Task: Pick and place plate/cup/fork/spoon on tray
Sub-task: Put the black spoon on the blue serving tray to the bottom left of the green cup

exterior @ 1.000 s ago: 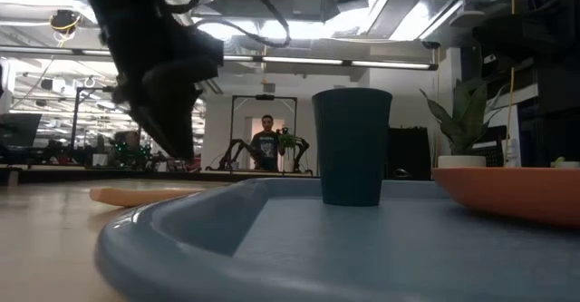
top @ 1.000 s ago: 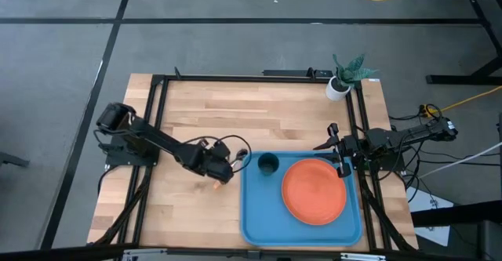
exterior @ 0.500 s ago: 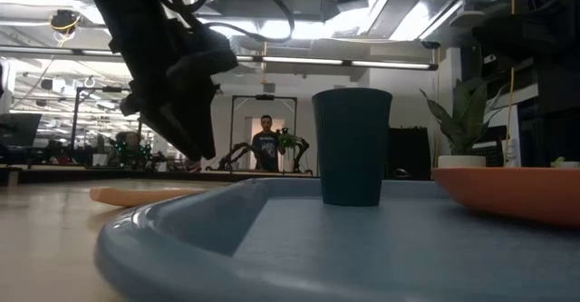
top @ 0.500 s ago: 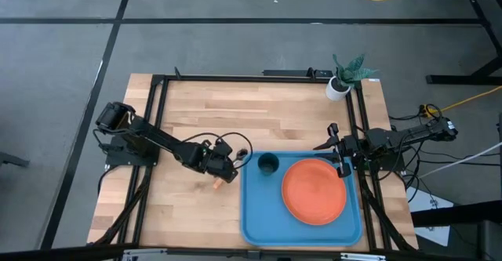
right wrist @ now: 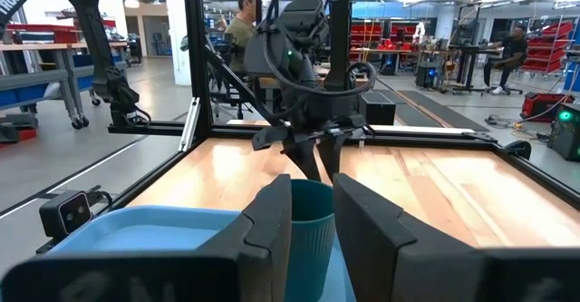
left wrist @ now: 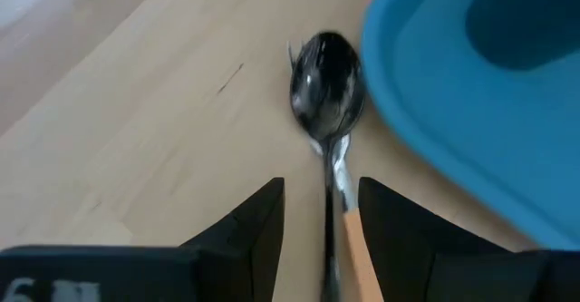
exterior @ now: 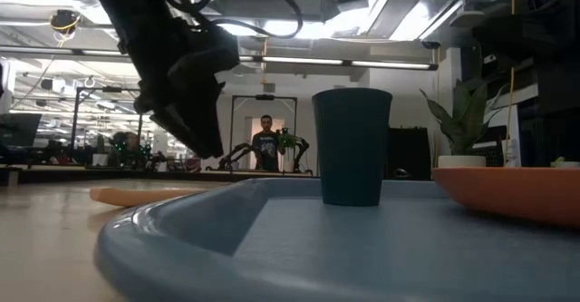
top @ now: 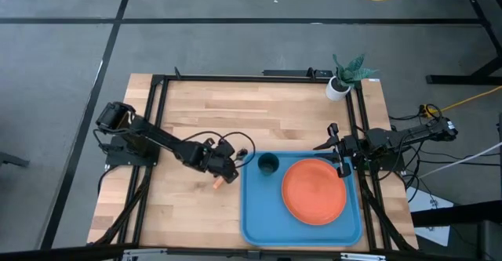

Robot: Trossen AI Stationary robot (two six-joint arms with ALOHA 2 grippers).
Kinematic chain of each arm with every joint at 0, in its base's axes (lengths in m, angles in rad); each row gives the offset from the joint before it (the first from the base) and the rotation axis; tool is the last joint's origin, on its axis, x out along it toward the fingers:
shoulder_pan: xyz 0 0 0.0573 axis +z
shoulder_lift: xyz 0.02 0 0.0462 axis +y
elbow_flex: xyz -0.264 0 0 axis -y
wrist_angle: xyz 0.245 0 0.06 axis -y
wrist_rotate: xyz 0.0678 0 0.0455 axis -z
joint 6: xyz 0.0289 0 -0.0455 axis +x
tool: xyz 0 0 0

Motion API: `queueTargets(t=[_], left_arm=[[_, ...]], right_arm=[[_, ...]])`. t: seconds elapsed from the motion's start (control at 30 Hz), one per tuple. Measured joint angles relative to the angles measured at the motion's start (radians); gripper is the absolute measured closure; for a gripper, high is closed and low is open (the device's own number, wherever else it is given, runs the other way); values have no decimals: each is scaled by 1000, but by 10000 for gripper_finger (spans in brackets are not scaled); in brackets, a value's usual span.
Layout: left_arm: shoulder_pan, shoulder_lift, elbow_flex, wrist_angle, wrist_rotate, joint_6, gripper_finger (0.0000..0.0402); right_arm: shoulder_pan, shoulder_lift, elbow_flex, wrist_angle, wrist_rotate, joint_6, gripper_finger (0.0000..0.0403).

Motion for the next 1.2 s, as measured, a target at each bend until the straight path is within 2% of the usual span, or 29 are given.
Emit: queueTargets(t=[0.23, 0.5, 0.6, 1.0, 1.2], left_arm=[[10, 32, -1, 37, 0, 109, 265], [4, 78, 0, 72, 15, 111, 265], [5, 112, 0, 72, 58, 110, 265], [13, 144, 0, 90, 24, 110, 265], [14, 143, 2, 51, 89, 100, 268]], right_arm=[[0, 0, 0, 0, 0, 0, 313], [0, 3, 0, -4, 0, 0, 313], [0, 5, 0, -8, 0, -1, 313], [0, 11, 0, -22, 0, 0, 313], [0, 11, 0, -24, 0, 0, 313]])
